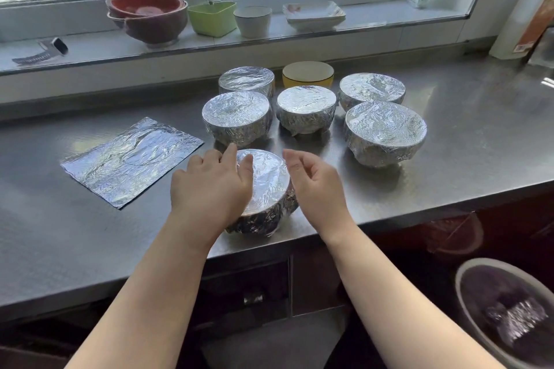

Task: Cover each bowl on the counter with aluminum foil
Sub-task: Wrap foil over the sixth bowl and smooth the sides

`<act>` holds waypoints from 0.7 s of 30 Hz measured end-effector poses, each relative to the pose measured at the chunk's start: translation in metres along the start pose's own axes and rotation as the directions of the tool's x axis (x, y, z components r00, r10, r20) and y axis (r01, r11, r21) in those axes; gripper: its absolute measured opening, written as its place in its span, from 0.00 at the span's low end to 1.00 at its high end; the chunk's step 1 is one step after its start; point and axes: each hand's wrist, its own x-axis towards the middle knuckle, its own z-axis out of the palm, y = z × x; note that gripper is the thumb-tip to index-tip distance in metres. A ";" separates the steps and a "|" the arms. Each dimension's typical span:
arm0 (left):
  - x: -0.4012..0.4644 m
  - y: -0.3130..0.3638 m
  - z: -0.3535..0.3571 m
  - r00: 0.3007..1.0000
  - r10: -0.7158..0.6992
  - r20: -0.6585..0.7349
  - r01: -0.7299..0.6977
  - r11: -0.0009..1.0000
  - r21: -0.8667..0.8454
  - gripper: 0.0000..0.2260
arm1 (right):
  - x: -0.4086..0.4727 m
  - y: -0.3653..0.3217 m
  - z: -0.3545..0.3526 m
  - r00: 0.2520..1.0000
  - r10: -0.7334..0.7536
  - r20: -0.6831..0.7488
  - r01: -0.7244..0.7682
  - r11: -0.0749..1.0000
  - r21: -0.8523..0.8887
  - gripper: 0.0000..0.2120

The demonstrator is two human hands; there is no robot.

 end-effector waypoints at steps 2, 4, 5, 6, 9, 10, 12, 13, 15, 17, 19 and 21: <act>0.002 0.000 0.003 1.000 0.008 -0.028 -0.007 1.000 0.014 0.26 | -0.006 0.006 0.006 1.000 -0.017 -0.006 0.017 1.000 -0.021 0.11; 0.006 -0.003 0.008 0.992 0.081 -0.094 -0.081 0.997 0.010 0.25 | -0.007 0.012 0.009 0.999 -0.045 -0.028 0.044 0.998 -0.044 0.10; 0.008 -0.005 0.012 0.983 0.143 -0.117 -0.144 0.990 0.001 0.25 | -0.007 0.012 0.009 0.997 -0.059 -0.039 0.057 0.997 -0.059 0.11; 0.011 -0.007 0.015 0.970 0.212 -0.121 -0.216 0.976 -0.021 0.26 | -0.006 0.013 0.009 0.996 -0.071 -0.050 0.067 0.995 -0.076 0.10; 0.020 -0.012 0.023 0.931 0.351 -0.096 -0.362 0.923 -0.132 0.33 | -0.005 0.018 0.010 0.991 -0.101 -0.084 0.097 0.994 -0.054 0.09; 0.022 -0.014 0.025 0.929 0.358 -0.097 -0.369 0.917 -0.152 0.34 | -0.004 0.019 0.011 0.991 -0.092 -0.100 0.091 0.996 -0.018 0.07; 0.023 -0.015 0.026 0.931 0.349 -0.104 -0.362 0.917 -0.167 0.35 | -0.004 0.021 0.012 0.990 -0.038 -0.137 0.049 0.996 0.076 0.02; 0.022 -0.015 0.025 0.932 0.345 -0.110 -0.360 0.917 -0.172 0.35 | -0.004 0.020 0.013 0.987 -0.014 -0.159 0.032 0.993 0.109 0.03; 0.020 -0.014 0.024 0.931 0.343 -0.121 -0.361 0.914 -0.185 0.36 | -0.003 0.020 0.014 0.982 0.026 -0.190 0.003 0.988 0.151 0.07; 0.020 -0.013 0.023 0.930 0.343 -0.130 -0.363 0.912 -0.190 0.35 | -0.002 0.020 0.015 0.977 0.069 -0.204 -0.029 0.981 0.194 0.10; 0.019 -0.013 0.023 0.931 0.338 -0.139 -0.361 0.911 -0.197 0.34 | -0.001 0.022 0.016 0.972 0.101 -0.210 -0.051 0.972 0.229 0.12; 0.018 -0.013 0.023 0.934 0.329 -0.142 -0.353 0.912 -0.209 0.32 | 0.000 0.024 0.017 0.969 0.126 -0.212 -0.072 0.967 0.246 0.14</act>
